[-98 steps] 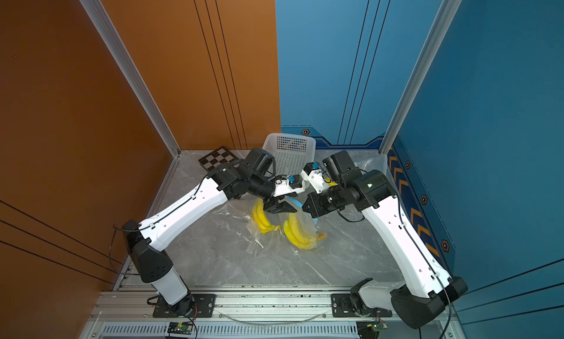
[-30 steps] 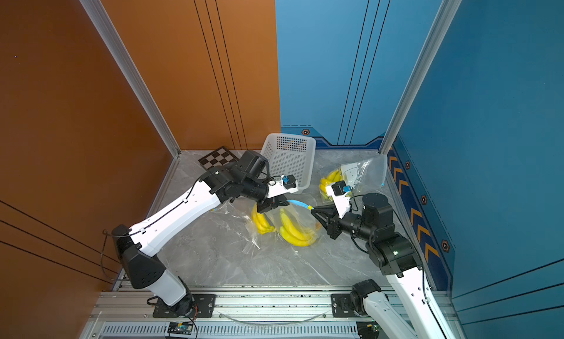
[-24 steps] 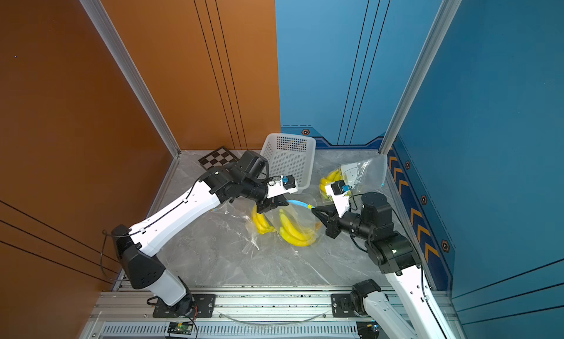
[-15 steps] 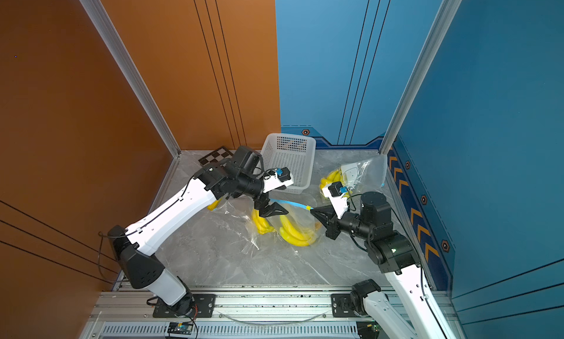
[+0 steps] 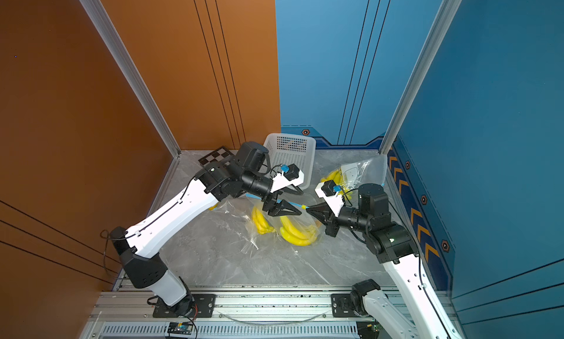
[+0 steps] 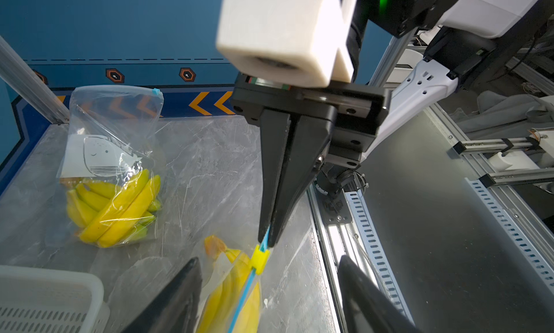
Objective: Open the zip-top bag and take out the banana
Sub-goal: Unzip the zipper on the zipper food storage bag.
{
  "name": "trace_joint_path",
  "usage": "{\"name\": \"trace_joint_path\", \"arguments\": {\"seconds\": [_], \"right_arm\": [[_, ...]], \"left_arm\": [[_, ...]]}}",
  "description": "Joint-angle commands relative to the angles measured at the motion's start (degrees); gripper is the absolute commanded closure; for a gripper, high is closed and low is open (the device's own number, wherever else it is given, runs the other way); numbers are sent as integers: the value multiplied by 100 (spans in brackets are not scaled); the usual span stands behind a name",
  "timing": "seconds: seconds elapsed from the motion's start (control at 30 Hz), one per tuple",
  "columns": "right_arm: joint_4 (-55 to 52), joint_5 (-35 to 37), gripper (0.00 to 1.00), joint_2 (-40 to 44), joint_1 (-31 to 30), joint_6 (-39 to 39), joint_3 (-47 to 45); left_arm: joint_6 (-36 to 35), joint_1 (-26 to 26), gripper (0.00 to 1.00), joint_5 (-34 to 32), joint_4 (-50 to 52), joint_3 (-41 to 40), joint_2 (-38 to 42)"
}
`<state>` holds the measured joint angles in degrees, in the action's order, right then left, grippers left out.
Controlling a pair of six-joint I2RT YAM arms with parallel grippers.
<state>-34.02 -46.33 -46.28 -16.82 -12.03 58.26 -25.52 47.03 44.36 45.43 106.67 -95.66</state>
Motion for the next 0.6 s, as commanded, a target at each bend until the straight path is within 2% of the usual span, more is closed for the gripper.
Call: {"name": "trace_joint_path", "arguments": {"seconds": [0.0, 0.3, 0.5, 0.57], "right_arm": [[-95, -113, 100, 45, 20, -99, 170], [-94, -114, 100, 163, 12, -9, 89], [-62, -105, 100, 203, -6, 31, 39], [-52, -110, 100, 207, -31, 43, 26]], "left_arm": [[-71, 77, 41, 106, 8, 126, -132], [-120, 174, 64, -47, 3, 134, -259], [-133, 197, 66, -120, 6, 82, -280], [-138, 209, 70, -120, 10, 82, -291]]}}
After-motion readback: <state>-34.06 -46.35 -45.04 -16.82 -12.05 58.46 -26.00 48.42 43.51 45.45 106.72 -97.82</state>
